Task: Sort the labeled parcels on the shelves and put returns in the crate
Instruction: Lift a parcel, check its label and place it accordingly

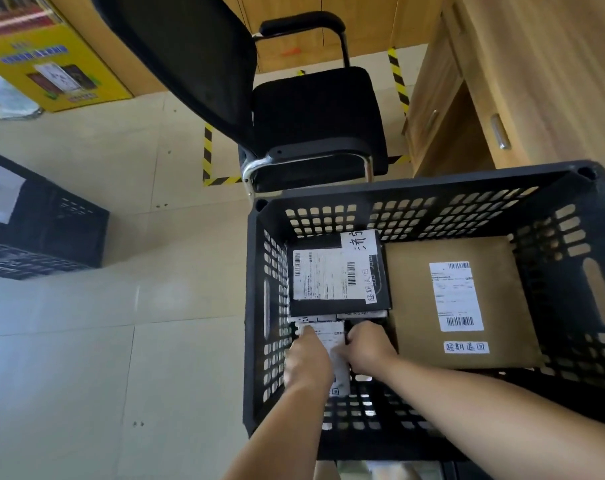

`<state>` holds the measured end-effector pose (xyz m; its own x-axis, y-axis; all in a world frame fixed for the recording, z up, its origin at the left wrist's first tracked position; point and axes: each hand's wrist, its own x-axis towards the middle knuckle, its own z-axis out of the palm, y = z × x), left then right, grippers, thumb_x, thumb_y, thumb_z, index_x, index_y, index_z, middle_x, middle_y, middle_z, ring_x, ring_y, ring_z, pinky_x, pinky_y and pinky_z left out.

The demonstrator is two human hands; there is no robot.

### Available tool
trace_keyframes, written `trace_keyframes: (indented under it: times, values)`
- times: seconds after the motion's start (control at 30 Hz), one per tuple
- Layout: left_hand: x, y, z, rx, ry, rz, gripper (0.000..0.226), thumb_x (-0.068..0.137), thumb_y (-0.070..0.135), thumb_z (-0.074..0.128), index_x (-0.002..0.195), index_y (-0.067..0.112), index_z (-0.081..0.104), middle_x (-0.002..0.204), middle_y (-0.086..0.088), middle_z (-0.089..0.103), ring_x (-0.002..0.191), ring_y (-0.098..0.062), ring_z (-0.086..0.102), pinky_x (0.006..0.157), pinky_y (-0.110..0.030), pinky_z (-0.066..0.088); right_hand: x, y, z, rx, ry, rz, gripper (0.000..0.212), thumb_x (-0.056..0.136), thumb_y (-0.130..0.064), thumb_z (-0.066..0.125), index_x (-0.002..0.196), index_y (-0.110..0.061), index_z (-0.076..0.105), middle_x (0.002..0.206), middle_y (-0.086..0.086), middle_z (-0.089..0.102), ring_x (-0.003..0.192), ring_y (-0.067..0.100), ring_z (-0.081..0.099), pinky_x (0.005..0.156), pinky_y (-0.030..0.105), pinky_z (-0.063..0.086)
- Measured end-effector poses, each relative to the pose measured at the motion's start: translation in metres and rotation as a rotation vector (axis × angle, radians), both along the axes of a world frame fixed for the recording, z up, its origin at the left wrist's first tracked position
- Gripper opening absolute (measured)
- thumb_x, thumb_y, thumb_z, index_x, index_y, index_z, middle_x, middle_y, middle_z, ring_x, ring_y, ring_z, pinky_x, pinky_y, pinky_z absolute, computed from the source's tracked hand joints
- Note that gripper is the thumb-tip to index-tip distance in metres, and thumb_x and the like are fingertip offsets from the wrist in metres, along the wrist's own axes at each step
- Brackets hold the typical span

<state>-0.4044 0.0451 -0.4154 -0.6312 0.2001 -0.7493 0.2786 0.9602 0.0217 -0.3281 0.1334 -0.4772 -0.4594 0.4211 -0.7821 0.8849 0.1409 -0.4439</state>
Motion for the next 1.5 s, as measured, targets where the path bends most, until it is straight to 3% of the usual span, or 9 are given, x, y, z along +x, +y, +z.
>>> trace_keyframes:
  times: [0.27,0.47,0.67,0.8,0.9,1.07,1.13,1.3,1.5]
  values:
    - [-0.001,0.002,0.0,-0.022,-0.047,-0.088,0.033,0.1,-0.002,0.049,0.132,0.005,0.055,0.127,-0.011,0.063,0.11,-0.022,0.067,0.078,-0.025,0.056,0.002,0.005,0.003,0.023,-0.003,0.067,0.046,0.086,-0.027,0.078,0.054,-0.015,0.048,0.051,-0.006,0.05,0.048,0.007,0.048,0.046,0.022,0.035]
    - [-0.001,0.01,0.002,0.053,-0.12,-0.182,0.031,0.103,0.01,0.045,0.13,0.001,0.059,0.132,-0.016,0.063,0.122,-0.031,0.062,0.095,-0.035,0.05,-0.005,0.006,0.019,0.12,0.007,0.128,0.043,0.086,-0.012,0.062,0.049,-0.017,0.039,0.05,-0.003,0.038,0.046,0.01,0.035,0.042,0.024,0.025]
    - [-0.003,0.012,0.014,0.058,-0.209,-0.152,0.038,0.099,0.001,0.048,0.136,0.009,0.051,0.138,-0.012,0.058,0.119,-0.028,0.062,0.085,-0.031,0.051,-0.004,0.006,0.033,0.111,-0.057,0.134,0.037,0.091,-0.015,0.061,0.057,-0.014,0.046,0.058,0.003,0.045,0.052,0.016,0.041,0.049,0.03,0.032]
    - [-0.01,0.016,0.06,0.159,-0.206,-0.123,0.051,0.099,-0.003,0.045,0.149,0.007,0.042,0.142,-0.014,0.058,0.12,-0.026,0.062,0.086,-0.028,0.051,-0.009,0.01,0.084,0.097,-0.037,0.248,0.016,0.093,-0.02,0.064,0.101,-0.009,0.072,0.103,0.008,0.073,0.091,0.023,0.066,0.079,0.032,0.052]
    - [-0.02,0.02,0.107,0.205,-0.152,-0.164,0.042,0.097,-0.001,0.045,0.138,0.006,0.052,0.131,-0.012,0.063,0.106,-0.023,0.064,0.086,-0.03,0.054,-0.008,0.017,0.134,0.141,0.032,0.27,0.017,0.092,-0.028,0.065,0.104,-0.019,0.07,0.104,0.001,0.072,0.097,0.022,0.068,0.082,0.032,0.055]
    - [-0.035,0.035,0.194,0.313,-0.009,-0.252,0.032,0.101,0.016,0.048,0.132,0.008,0.056,0.133,-0.009,0.062,0.111,-0.025,0.062,0.096,-0.032,0.05,-0.002,0.041,0.233,0.249,0.127,0.291,0.049,0.095,-0.031,0.065,0.142,-0.022,0.056,0.139,-0.001,0.062,0.106,0.013,0.063,0.094,0.026,0.049]
    - [-0.037,0.046,0.228,0.365,0.033,-0.312,0.035,0.102,0.021,0.049,0.134,0.011,0.057,0.135,-0.008,0.062,0.122,-0.026,0.06,0.099,-0.032,0.049,0.003,0.056,0.273,0.328,0.157,0.284,0.05,0.095,-0.034,0.065,0.143,-0.026,0.055,0.143,-0.003,0.06,0.119,0.016,0.061,0.097,0.028,0.05]
    - [-0.032,0.087,0.297,0.452,0.117,-0.551,0.031,0.101,0.026,0.049,0.126,0.013,0.061,0.129,-0.007,0.066,0.118,-0.027,0.062,0.096,-0.032,0.048,0.036,0.098,0.358,0.461,0.253,0.103,0.035,0.095,-0.038,0.062,0.128,-0.025,0.062,0.111,-0.002,0.073,0.096,0.017,0.07,0.083,0.034,0.058]
    - [0.012,0.145,0.365,0.633,0.107,-0.896,0.04,0.102,0.033,0.051,0.139,0.02,0.053,0.138,-0.003,0.061,0.121,-0.022,0.061,0.1,-0.034,0.051,0.128,0.101,0.427,0.696,0.179,-0.269,0.06,0.101,-0.043,0.057,0.154,-0.021,0.04,0.149,0.003,0.054,0.132,0.023,0.055,0.107,0.033,0.046]
